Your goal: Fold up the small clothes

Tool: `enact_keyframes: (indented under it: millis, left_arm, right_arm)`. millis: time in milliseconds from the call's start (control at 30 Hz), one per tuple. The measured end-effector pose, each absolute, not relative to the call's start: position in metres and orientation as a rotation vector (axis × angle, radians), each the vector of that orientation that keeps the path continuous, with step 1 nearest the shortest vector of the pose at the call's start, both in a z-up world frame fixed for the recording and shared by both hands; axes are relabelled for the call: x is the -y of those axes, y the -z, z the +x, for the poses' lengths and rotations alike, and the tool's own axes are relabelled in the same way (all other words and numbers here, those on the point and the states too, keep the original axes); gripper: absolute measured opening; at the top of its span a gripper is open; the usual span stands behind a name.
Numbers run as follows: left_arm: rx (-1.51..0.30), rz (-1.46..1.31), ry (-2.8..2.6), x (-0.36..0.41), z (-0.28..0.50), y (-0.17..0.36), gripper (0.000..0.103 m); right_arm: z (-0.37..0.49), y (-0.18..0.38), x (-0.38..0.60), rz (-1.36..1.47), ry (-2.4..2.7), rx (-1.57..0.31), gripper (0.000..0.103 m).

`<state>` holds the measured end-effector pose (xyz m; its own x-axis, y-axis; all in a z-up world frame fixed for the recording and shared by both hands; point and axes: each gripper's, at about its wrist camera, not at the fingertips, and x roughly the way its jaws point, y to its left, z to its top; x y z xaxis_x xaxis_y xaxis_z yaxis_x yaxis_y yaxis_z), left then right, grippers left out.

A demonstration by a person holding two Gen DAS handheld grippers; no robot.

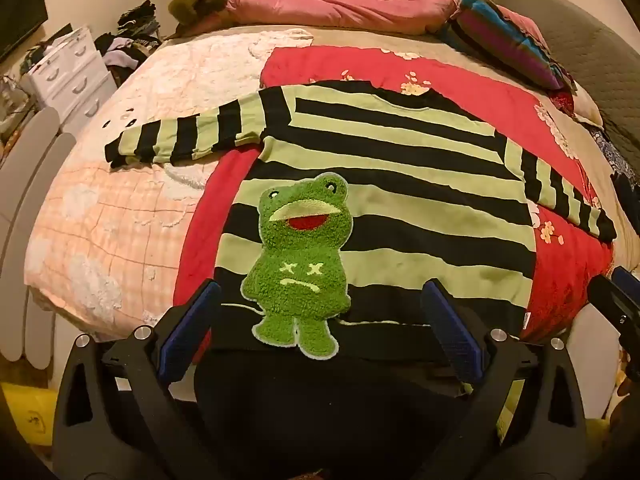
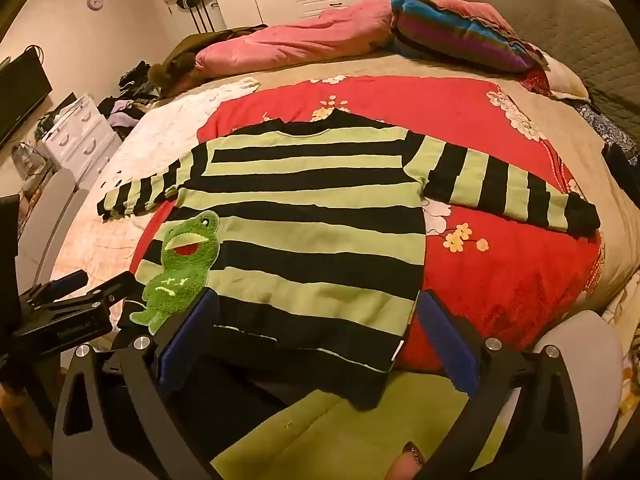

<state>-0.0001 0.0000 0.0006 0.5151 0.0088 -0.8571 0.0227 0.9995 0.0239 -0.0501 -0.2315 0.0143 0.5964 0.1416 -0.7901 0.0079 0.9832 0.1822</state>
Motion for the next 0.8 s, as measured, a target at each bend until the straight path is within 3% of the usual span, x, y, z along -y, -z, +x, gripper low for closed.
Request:
enact_keyframes:
  millis: [800]
  left_arm:
    - [-1.008, 0.040, 0.013, 0.0046, -0.0025, -0.0069, 0.094]
  right_arm:
    - [-0.0539, -0.0188, 0.2258, 0.149, -0.103, -0.924, 0.099]
